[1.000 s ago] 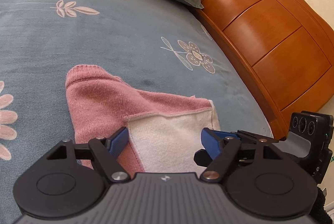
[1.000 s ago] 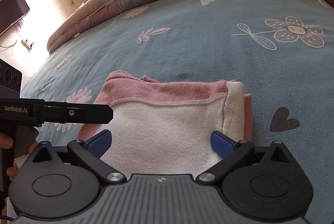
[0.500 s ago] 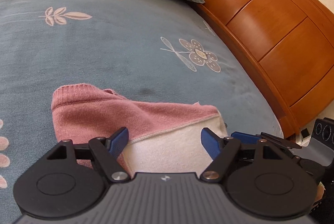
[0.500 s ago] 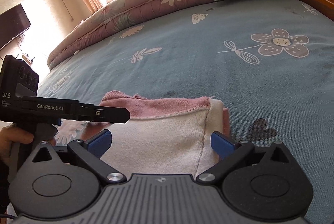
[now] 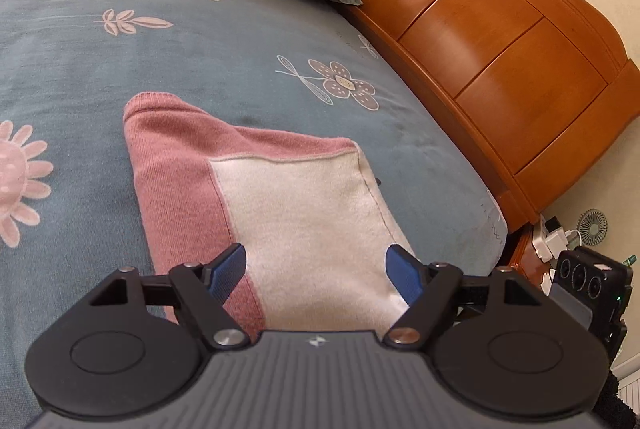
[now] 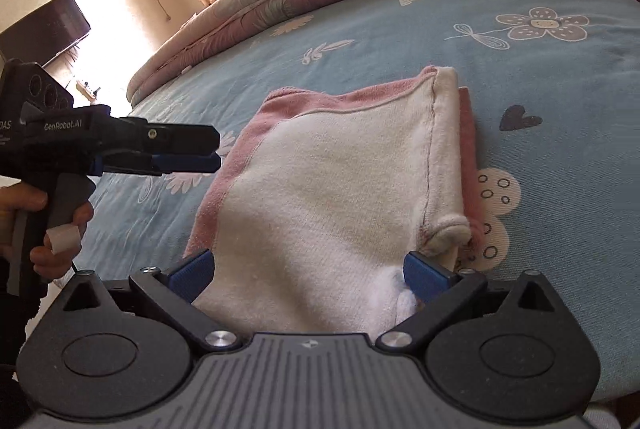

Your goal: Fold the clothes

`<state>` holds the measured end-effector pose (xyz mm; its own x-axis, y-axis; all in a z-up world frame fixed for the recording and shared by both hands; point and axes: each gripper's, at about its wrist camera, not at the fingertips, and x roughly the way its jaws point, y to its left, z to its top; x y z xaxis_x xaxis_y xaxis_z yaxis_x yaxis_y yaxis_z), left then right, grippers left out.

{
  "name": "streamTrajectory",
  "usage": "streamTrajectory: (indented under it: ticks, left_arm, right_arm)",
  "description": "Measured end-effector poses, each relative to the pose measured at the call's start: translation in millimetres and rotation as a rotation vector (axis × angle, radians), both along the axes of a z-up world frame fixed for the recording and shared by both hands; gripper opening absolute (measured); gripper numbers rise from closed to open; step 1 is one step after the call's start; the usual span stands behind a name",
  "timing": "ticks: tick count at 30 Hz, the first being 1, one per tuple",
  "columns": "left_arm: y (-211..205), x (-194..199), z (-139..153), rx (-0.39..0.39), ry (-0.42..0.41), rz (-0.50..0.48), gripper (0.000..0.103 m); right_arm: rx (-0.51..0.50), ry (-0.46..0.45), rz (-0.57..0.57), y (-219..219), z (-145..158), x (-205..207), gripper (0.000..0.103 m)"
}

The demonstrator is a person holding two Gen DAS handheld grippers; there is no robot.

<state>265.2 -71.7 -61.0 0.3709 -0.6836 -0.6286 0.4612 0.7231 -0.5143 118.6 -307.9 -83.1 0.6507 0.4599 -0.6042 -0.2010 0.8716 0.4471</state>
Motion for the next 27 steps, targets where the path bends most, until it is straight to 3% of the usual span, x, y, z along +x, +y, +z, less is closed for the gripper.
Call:
streamTrajectory:
  ticks: [4,7,11,16,18,20,22,27]
  left_arm:
    - [-1.1,-16.1,-17.2,-0.012,0.065,-0.005,0.078]
    - [1.9,-27.4,-25.0,0.006,0.106,0.014,0.078]
    - [14.7,-43.0,-11.5,0.057,0.045,0.076,0.08]
    - [24.7,-49.0,3.7,0.181,-0.043,0.15,0.084]
    - [23.9,-50.9,5.9,0.235,-0.071,0.156,0.084]
    - [24.9,-52.2,6.4,0.264,-0.083,0.157,0.085]
    - [28.5,-49.8,5.6,0.257,-0.076,0.157,0.086]
    - [32.2,-28.2,4.4,0.181,-0.073,0.161,0.087]
  right_arm:
    - [-0.014,-0.038,0.037,10.4,10.1,-13.0,0.103]
    - [-0.046,0.022,0.023,13.0,-2.8,-11.3,0.103]
    - [-0.04,-0.031,0.007,9.8,11.8,-15.0,0.103]
    - [-0.127,-0.117,-0.005,14.2,29.4,13.5,0.103]
    - [-0.141,-0.096,-0.022,14.5,20.2,31.3,0.103]
    - [-0.159,0.0,-0.067,10.6,0.5,46.3,0.103]
    - [-0.164,-0.009,-0.108,6.5,-6.0,40.8,0.103]
    - [-0.128,-0.064,-0.115,7.4,15.0,24.0,0.103]
